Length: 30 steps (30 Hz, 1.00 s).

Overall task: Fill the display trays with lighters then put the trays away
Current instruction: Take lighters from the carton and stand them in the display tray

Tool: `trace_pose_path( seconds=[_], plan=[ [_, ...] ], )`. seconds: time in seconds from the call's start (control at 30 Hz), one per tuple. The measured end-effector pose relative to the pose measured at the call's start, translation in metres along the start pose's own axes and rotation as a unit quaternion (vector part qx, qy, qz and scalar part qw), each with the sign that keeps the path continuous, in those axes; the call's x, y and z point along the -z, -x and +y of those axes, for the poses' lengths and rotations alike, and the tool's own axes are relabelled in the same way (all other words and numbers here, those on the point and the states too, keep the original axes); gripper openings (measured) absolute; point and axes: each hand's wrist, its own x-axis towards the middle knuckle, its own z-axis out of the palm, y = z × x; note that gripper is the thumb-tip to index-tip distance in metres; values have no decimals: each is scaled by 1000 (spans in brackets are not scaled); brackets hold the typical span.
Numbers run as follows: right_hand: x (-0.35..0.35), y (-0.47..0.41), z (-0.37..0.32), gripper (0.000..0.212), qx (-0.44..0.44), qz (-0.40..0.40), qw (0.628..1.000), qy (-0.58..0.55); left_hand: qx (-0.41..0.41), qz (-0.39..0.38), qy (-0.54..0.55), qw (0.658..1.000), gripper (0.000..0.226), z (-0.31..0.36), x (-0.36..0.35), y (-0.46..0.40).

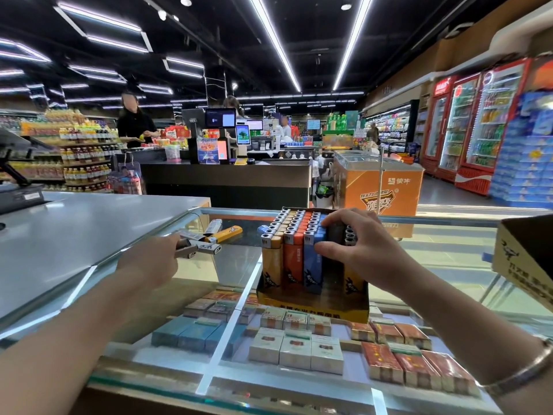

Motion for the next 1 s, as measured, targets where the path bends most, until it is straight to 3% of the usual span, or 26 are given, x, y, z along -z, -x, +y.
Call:
trace_pose_path(
  seconds=[0.2,0.33,0.5,0.6,0.73,0.87,1.0],
  plan=[
    [0,-1,1,28,2,0,1000,6,-69,-92,-8,993,18,10,24,-8],
    [0,-1,1,28,-1,-2,1000,6,-41,-206,130,969,30,24,24,-6],
    [1,0,0,29,-4,-8,1000,13,3,-243,250,937,29,30,23,-1],
    [1,0,1,28,-3,-11,1000,13,-4,-211,325,922,20,33,26,0],
    [2,0,0,27,-3,-15,1000,14,-41,-87,464,881,19,54,43,5],
    [4,-1,-4,22,-9,-17,1000,11,-115,16,588,801,28,98,69,16],
    [7,0,-11,18,1,11,1000,0,-169,60,656,734,29,141,86,22]
  ],
)
